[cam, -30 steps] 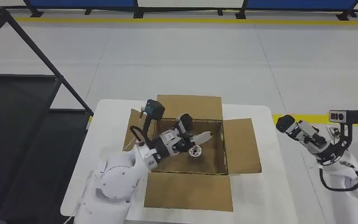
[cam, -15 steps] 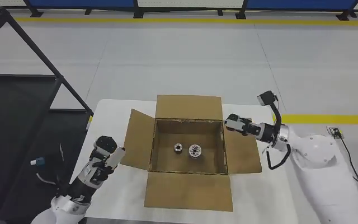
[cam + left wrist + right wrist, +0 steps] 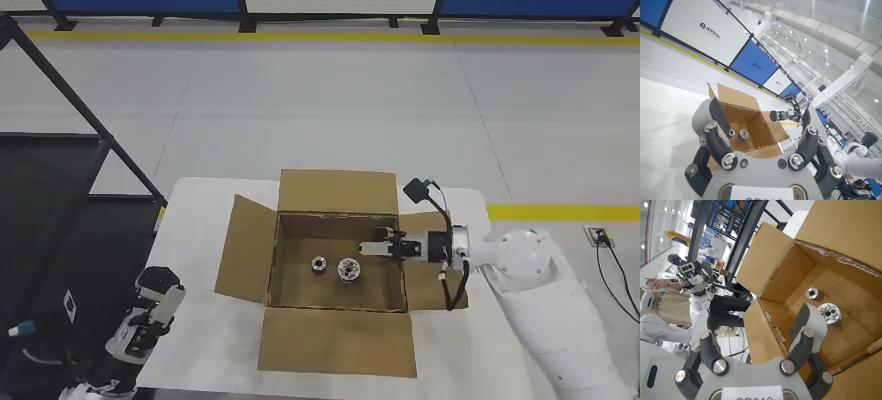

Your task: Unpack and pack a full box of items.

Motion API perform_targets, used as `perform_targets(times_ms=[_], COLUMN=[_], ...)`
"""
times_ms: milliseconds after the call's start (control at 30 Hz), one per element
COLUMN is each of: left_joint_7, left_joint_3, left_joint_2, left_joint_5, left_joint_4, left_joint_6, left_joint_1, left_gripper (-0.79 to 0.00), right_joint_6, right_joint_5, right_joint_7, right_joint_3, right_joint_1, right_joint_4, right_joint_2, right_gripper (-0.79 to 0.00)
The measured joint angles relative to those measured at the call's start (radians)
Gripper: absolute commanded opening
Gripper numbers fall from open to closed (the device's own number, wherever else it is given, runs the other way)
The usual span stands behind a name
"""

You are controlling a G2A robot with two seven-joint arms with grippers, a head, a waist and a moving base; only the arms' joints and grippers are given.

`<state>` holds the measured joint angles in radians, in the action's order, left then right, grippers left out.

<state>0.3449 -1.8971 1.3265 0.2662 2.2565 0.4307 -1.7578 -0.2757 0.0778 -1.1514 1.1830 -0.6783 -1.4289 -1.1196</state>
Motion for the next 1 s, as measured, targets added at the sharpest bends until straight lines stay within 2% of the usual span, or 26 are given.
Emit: perform_targets(times_ms=[67, 133, 300, 433, 533, 867, 1000], left_joint_7=[0.000, -0.005, -0.053, -0.043, -0.035, -0.015, -0.015], left_joint_3=[0.000, -0.001, -0.063, -0.144, -0.188, -0.204, -0.204], left_joint_2=[0.000, 0.000, -0.002, -0.009, -0.014, -0.017, -0.017], left_joint_5=[0.000, -0.003, -0.049, -0.107, -0.150, -0.184, -0.184], left_joint_4=[0.000, -0.002, -0.054, -0.099, -0.112, -0.115, -0.115], left_joint_6=[0.000, -0.003, -0.051, -0.074, -0.082, -0.090, -0.089], left_joint_1=[0.000, 0.002, 0.016, 0.036, 0.050, 0.055, 0.055], left_gripper=[0.000, 0.000, 0.000, 0.000, 0.000, 0.000, 0.000], right_joint_6=[0.015, 0.076, 0.243, 0.376, 0.456, 0.577, 0.571], right_joint_5=[-0.015, -0.091, -0.438, -0.660, -0.735, -0.771, -0.751], right_joint_7=[0.015, 0.055, 0.034, -0.029, -0.048, -0.068, -0.059], right_joint_3=[-0.013, -0.058, -0.259, -0.459, -0.567, -0.768, -0.808], right_joint_1=[-0.002, 0.010, 0.113, 0.216, 0.290, 0.425, 0.455], right_joint_4=[-0.002, -0.030, -0.086, -0.046, 0.046, 0.379, 0.511], right_joint_2=[-0.002, -0.007, -0.035, -0.085, -0.129, -0.284, -0.348], right_gripper=[0.000, 0.000, 0.000, 0.000, 0.000, 0.000, 0.000])
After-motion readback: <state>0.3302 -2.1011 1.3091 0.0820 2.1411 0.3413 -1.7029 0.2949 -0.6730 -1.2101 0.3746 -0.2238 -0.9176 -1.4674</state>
